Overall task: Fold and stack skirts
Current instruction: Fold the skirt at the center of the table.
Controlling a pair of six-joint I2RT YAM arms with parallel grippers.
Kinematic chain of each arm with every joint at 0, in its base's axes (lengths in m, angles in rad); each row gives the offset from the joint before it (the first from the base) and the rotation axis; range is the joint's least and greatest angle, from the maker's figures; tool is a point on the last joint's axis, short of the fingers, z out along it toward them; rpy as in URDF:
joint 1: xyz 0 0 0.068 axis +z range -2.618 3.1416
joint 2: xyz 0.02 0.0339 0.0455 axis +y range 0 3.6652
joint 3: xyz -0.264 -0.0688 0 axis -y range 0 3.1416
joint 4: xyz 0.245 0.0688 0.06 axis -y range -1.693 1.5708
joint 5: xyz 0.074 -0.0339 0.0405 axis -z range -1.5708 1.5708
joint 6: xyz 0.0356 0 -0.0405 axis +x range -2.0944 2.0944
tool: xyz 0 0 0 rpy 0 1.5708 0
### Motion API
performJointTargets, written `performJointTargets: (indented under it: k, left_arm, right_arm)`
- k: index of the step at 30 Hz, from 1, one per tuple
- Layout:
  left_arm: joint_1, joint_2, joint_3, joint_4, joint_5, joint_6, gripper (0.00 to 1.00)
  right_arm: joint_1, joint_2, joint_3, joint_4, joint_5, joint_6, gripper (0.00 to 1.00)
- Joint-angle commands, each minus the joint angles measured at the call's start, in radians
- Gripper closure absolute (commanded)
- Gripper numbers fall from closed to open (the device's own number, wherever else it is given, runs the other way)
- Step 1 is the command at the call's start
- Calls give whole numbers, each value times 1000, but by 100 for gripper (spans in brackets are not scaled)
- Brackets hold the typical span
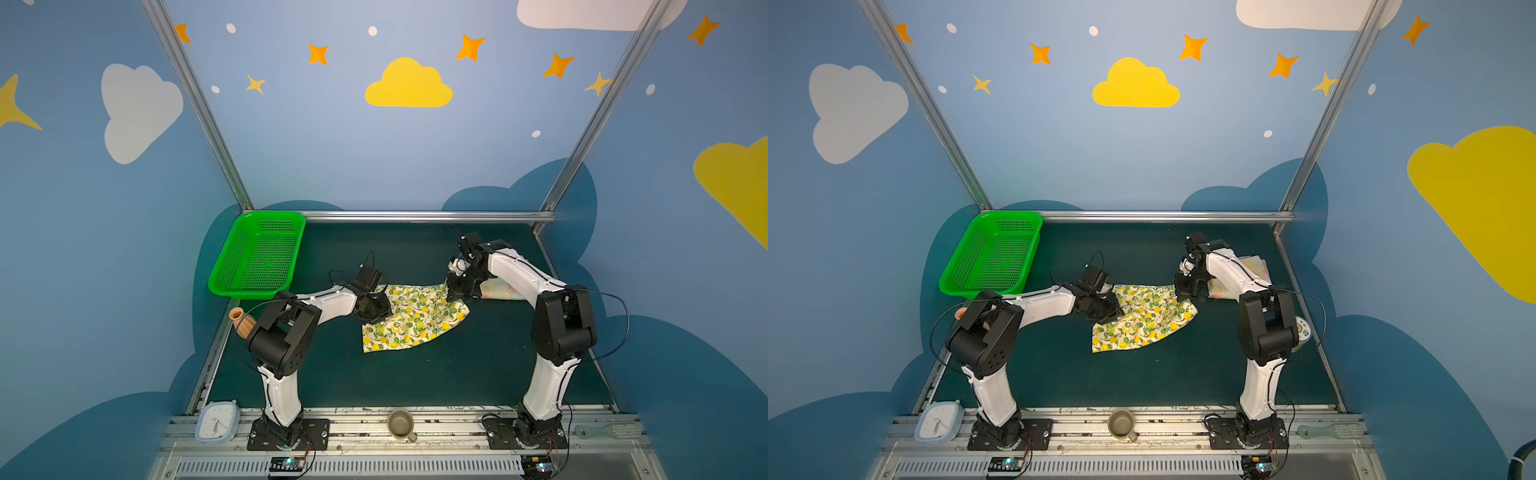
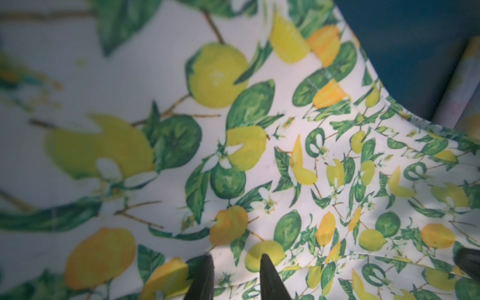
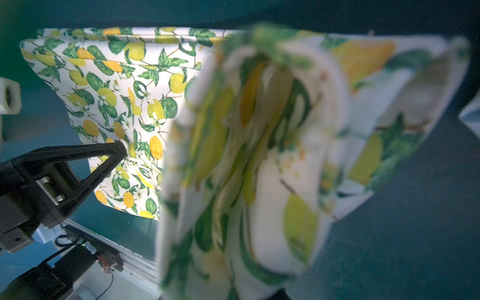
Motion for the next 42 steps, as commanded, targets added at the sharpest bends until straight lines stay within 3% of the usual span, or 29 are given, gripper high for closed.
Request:
performJointTargets:
  k: [1,10,23,32,42]
  left_arm:
    - [-19,9,-42,59,6,-65,69]
    - [-65,81,-92,195,47,-192,70]
    - [-93,123,-118,299,68,-301,71]
    - [-26,-14,-77,127,49,-181,70]
    - [28,-71,-63,-55,5,-26,70]
  right_arm:
    - [41,12,53,-85,110,-2,100]
    - [155,-14,116,-115,244,58,100]
    - [236,-25,141,-54,164,153,100]
    - [238,-24,114,-40,193,152,100]
    - [224,-22,127,-47,227,107,100]
